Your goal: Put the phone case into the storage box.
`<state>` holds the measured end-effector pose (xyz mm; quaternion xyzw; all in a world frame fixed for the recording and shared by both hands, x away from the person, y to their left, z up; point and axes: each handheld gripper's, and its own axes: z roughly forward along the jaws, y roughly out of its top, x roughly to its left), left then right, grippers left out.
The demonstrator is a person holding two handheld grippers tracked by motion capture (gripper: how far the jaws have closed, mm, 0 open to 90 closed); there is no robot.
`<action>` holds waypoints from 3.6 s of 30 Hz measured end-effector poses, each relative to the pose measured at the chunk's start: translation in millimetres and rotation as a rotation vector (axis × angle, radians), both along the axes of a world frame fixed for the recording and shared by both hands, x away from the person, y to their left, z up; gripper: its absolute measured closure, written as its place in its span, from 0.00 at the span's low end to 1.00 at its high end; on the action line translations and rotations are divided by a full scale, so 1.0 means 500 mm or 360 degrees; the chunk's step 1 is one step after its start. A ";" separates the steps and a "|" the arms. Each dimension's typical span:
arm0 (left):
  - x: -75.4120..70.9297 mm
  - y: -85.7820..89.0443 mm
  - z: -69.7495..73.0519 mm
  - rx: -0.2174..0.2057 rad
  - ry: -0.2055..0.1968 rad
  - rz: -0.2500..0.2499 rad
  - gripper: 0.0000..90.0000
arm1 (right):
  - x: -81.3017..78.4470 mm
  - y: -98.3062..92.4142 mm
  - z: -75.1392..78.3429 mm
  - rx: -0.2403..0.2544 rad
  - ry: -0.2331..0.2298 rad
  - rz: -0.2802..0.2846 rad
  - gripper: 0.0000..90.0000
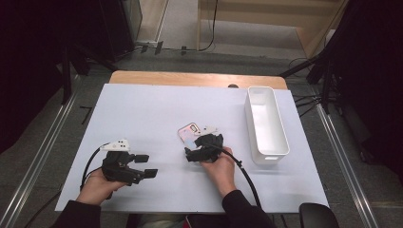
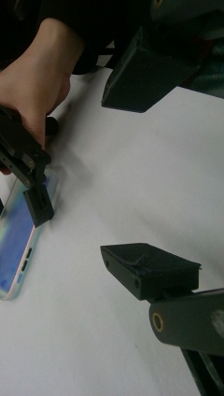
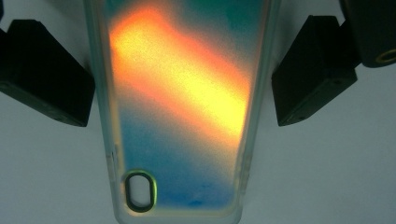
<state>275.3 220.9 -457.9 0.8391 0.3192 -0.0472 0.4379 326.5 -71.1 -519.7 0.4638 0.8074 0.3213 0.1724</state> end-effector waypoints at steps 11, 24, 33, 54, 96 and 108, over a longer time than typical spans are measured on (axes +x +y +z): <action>0.001 0.000 -0.001 0.0000 0.0001 0.0000 0.26 | -0.005 -0.004 0.001 0.0024 -0.0029 0.0002 0.17; 0.001 0.001 -0.001 -0.0010 0.0002 0.0012 0.26 | -0.002 -0.011 0.004 0.0092 -0.0007 -0.0005 0.17; 0.008 0.001 -0.002 -0.0024 0.0028 0.0010 0.27 | 0.014 -0.042 0.027 0.0262 0.0105 0.0000 0.17; 0.019 -0.023 0.011 -0.0072 0.0186 0.0065 0.27 | -0.005 -0.109 0.121 0.0455 0.0238 0.0152 0.17; 0.140 -0.118 0.109 0.0022 0.0255 0.0262 0.30 | -0.018 -0.088 0.110 0.0770 0.0146 -0.0056 0.17; 0.159 -0.135 0.123 0.0037 0.0242 0.0299 0.30 | -0.042 -0.075 0.090 0.0820 0.0058 -0.0142 0.17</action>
